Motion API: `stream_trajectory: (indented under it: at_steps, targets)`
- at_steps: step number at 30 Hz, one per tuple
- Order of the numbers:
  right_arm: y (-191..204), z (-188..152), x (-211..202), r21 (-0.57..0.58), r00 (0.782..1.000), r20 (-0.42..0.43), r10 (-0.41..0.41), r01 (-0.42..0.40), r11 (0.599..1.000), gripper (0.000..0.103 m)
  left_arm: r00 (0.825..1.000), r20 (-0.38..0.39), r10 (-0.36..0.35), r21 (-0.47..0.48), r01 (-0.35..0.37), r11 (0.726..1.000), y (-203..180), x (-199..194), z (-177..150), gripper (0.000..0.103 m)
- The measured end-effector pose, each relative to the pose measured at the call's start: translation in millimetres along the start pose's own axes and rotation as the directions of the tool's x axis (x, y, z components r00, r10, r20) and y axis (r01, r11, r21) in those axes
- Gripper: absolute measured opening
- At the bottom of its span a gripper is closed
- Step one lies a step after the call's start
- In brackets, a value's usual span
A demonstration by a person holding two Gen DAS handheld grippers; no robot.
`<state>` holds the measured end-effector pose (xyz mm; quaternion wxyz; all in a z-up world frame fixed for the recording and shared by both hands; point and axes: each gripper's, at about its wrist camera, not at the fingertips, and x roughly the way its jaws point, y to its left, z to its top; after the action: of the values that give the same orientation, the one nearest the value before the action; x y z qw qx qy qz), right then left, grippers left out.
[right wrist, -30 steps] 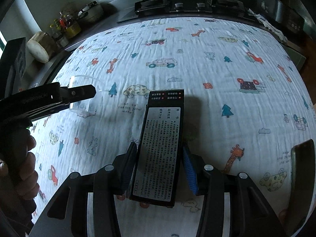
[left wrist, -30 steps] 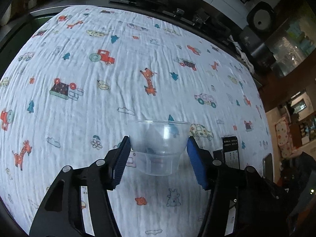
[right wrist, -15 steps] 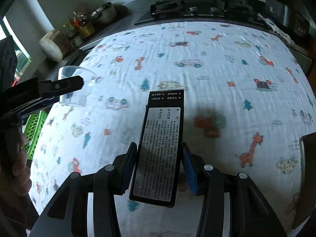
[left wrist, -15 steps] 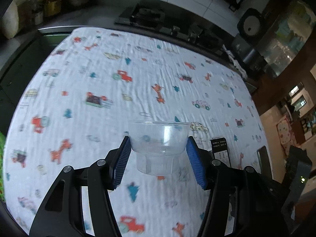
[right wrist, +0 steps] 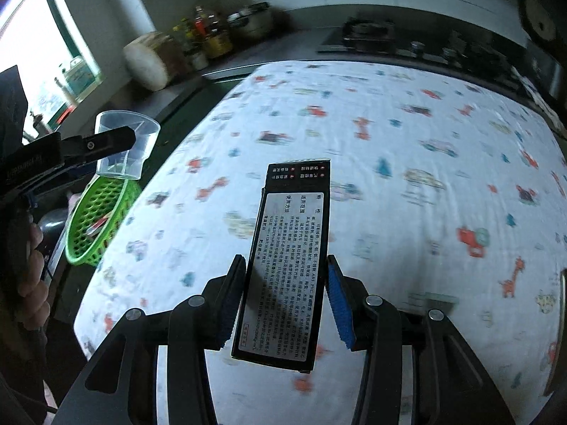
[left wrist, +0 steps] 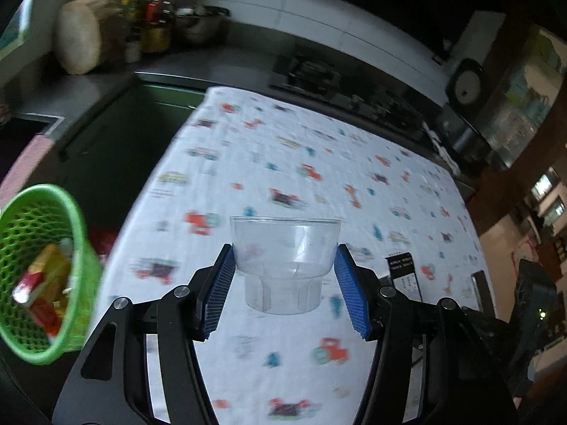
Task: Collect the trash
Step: 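Carry the clear cup and black box over the green basket with both tools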
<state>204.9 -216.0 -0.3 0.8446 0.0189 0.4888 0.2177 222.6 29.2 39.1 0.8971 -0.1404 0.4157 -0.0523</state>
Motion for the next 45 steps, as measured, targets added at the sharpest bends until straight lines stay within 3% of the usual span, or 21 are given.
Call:
stream_trajectory:
  at_steps: [12,26,34,45]
  targets:
    - [107.8,11.6,30.3,-0.139,0.997,-0.035,0.075,-0.079,0.987,0.044,0.992,0.056,0.109,-0.131,-0.101,0.986,123.6,-59.8,-11.3,0.057]
    - [226.4,20.0,73.7,-0.249,0.983,-0.092,0.158,-0.176,0.952,0.044,0.977,0.021,0.212,-0.283,-0.198,0.938,252.9,-81.7,-40.3,0.057]
    - [271.6,22.5,98.2,-0.272,0.974,-0.128,0.188,-0.216,0.938,0.044,0.971,-0.034,0.239,-0.327,-0.236,0.915,296.8,-71.7,-52.4,0.057]
    - [299.6,30.1,124.6,-0.275,0.966,-0.157,0.204,-0.241,0.931,0.044,0.971,-0.063,0.229,-0.393,-0.235,0.889,331.8,-63.4,-61.0,0.059]
